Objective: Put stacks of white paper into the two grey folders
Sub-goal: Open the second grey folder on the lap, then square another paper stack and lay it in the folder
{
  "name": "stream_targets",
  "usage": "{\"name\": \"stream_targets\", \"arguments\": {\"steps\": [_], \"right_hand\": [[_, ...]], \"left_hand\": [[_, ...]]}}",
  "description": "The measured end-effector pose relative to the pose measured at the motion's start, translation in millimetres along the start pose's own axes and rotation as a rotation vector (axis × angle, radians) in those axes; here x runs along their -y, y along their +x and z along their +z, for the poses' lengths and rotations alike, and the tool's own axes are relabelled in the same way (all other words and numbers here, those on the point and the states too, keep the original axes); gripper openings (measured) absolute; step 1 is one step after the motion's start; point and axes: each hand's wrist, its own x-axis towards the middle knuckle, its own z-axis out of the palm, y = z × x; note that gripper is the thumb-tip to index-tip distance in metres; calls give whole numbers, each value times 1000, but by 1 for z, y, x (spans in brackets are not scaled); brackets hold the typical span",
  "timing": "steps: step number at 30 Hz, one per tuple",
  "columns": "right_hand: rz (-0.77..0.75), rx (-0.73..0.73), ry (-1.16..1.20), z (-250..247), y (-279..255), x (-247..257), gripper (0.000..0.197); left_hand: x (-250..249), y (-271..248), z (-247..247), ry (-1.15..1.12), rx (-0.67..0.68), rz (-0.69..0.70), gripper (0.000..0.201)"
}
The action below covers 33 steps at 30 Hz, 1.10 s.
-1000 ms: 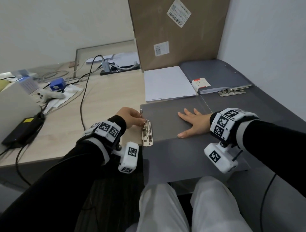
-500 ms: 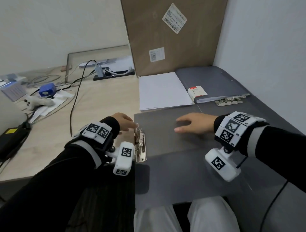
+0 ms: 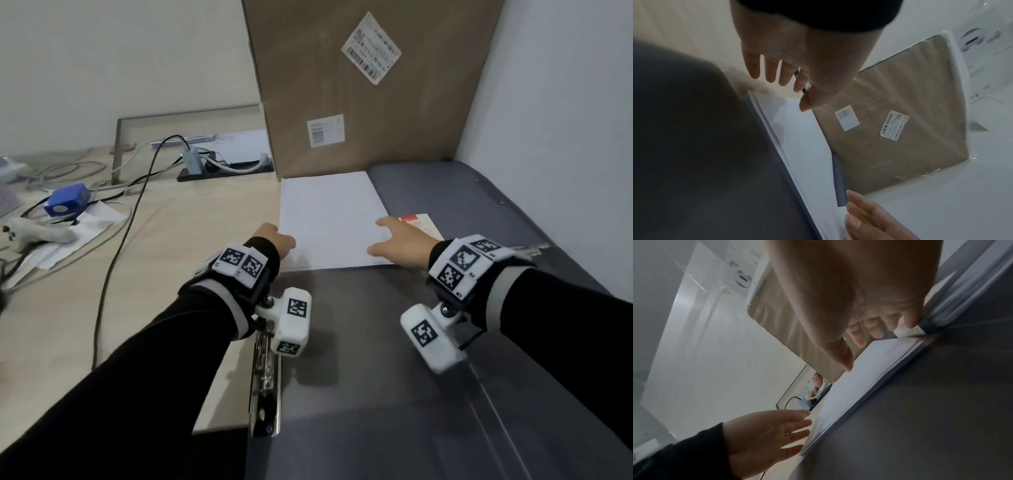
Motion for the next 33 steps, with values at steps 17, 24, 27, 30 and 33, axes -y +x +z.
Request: {"name": "stream_targets", "arguments": {"steps": [17, 24, 27, 30, 33], "right_hand": [[94, 50, 188, 10, 28, -12, 72], [61, 134, 153, 12, 25, -7, 72], [48, 148, 133, 14, 26, -3, 72], [46, 144, 87, 13, 26, -2, 71], [47, 137, 44, 12, 22, 0, 69]], "left_hand": [[-2, 23, 5, -16, 7, 48, 54], [11, 33, -6, -4, -90, -64, 44], [7, 32, -9, 134, -33, -82, 39], [0, 31, -6, 244, -2, -33, 40], [1, 33, -7, 196, -42, -5, 38]]}}
